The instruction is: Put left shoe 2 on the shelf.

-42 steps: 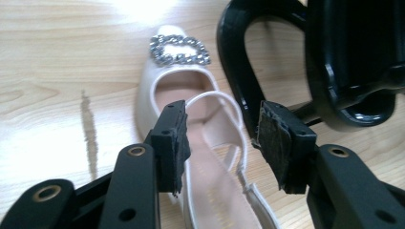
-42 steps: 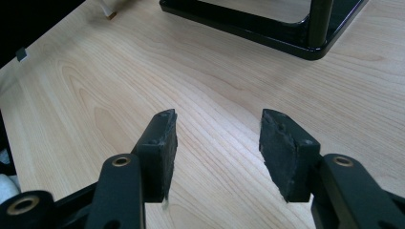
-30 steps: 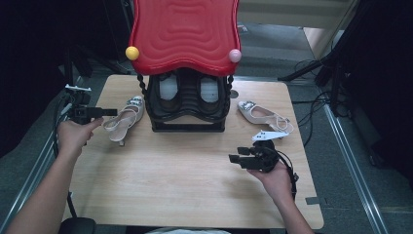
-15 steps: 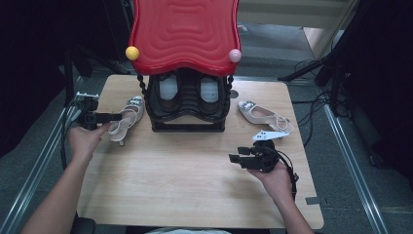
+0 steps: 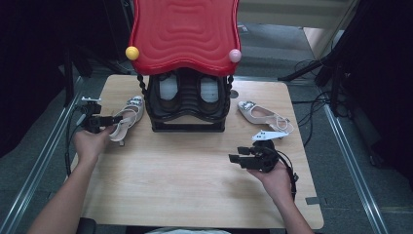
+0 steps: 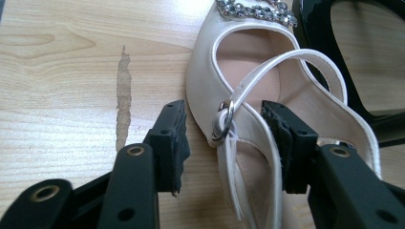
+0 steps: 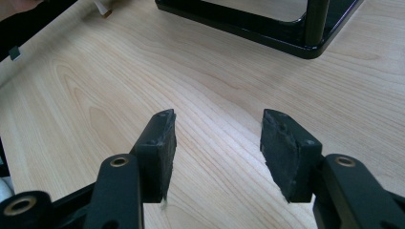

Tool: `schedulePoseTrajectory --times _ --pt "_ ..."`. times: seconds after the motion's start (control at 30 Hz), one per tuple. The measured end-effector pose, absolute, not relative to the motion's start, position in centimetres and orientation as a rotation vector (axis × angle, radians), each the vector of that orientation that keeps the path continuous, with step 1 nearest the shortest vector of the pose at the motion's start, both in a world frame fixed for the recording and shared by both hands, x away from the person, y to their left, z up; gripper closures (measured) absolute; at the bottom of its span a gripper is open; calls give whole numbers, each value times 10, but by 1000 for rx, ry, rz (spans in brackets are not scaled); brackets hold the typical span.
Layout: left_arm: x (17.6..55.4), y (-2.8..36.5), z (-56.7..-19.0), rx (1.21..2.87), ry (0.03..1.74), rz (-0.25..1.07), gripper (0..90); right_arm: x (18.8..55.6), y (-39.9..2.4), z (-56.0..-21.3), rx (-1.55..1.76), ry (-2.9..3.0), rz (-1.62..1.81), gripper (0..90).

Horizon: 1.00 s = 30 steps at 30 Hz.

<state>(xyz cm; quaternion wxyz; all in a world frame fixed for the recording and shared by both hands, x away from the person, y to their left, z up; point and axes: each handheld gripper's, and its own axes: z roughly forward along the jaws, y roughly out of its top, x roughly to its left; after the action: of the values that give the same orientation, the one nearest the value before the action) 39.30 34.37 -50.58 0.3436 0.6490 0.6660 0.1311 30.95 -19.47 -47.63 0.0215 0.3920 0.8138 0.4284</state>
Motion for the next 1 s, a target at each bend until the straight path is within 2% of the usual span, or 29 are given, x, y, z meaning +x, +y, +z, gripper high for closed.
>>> schedulePoseTrajectory --times 0.1,0.13,0.37,0.43,0.57,1.0 --pt "394 337 -506 1706 1718 386 620 310 -194 -477 1212 2525 1326 479" --pt "394 335 -506 1716 1718 404 671 310 -194 -477 1217 2529 1324 479" --pt "391 335 -508 1641 1772 443 793 310 -192 -477 1209 2527 1322 480" --pt "391 337 -509 1625 1775 428 808 310 -192 -477 1208 2529 1321 480" --pt "389 348 -513 1490 1797 318 816 310 -192 -478 1204 2531 1321 481" --pt "380 361 -507 1339 1757 234 821 311 -194 -477 1208 2520 1327 479"
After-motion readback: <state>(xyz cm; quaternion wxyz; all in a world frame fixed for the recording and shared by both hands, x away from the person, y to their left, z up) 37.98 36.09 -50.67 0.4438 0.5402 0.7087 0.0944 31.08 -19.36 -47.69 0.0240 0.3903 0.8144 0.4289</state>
